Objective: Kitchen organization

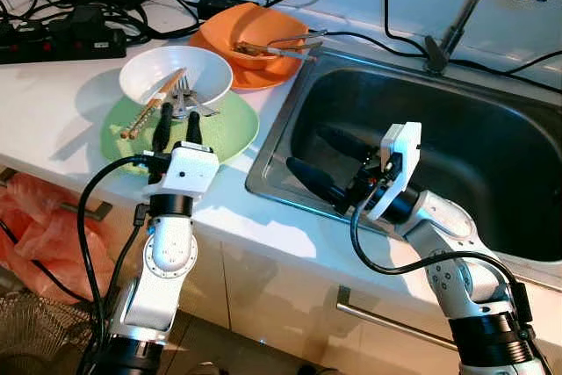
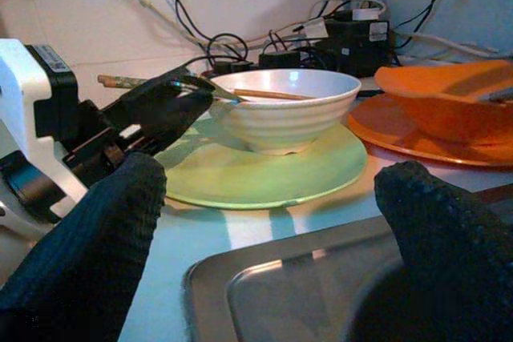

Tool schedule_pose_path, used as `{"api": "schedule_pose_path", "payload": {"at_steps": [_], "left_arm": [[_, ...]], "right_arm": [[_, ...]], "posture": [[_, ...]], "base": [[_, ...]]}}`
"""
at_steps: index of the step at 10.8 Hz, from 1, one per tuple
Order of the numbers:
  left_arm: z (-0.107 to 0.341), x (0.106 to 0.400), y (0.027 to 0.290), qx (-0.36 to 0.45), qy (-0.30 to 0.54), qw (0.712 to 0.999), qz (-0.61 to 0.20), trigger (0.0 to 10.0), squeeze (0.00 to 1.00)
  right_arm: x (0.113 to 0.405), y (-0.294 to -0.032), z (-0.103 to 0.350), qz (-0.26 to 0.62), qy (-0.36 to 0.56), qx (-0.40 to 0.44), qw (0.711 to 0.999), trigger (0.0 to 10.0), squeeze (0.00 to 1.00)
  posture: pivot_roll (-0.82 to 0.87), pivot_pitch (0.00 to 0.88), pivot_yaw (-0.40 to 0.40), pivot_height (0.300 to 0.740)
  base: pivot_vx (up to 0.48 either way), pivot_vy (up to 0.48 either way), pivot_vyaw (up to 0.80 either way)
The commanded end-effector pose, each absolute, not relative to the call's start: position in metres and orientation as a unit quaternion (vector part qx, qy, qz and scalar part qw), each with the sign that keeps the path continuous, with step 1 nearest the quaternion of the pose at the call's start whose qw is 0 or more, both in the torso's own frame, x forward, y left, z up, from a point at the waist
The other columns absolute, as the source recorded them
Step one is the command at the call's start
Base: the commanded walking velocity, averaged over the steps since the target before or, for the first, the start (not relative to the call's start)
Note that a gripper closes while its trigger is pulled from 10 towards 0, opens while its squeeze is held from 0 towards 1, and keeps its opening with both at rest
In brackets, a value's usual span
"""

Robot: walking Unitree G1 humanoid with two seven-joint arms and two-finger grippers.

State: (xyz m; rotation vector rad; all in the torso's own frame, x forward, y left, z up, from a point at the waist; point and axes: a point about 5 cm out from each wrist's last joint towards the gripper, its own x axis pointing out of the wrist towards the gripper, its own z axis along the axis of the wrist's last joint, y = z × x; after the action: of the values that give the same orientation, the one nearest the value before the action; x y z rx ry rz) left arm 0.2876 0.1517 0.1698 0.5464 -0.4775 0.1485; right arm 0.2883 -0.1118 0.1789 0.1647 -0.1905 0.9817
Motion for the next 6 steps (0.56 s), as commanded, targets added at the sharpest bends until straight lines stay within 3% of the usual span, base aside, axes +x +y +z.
{"api": "schedule_pose_path", "payload": {"at_steps": [1,2,6], "left_arm": [[0.1704,0.289,0.1481,0.268,-0.236,0.932,0.064,1.6,0.0],[0.1708,0.2891,0.1481,0.269,-0.238,0.931,0.063,0.0,0.0],[0.1733,0.29,0.1471,0.271,-0.245,0.929,0.063,0.0,0.0]], "right_arm": [[0.2862,-0.1108,0.1814,0.475,-0.096,0.082,0.871,10.0,0.0],[0.2865,-0.1106,0.1809,0.474,-0.096,0.082,0.872,10.0,0.0],[0.2879,-0.1108,0.1805,0.47,-0.096,0.082,0.874,10.0,0.0]], "posture": [[0.07,0.078,-0.07,0.74],[0.07,0.075,-0.069,0.74],[0.07,0.076,-0.069,0.74]], "base": [[0.0,0.0,0.0],[0.0,0.0,0.0],[0.0,0.0,0.0]]}}
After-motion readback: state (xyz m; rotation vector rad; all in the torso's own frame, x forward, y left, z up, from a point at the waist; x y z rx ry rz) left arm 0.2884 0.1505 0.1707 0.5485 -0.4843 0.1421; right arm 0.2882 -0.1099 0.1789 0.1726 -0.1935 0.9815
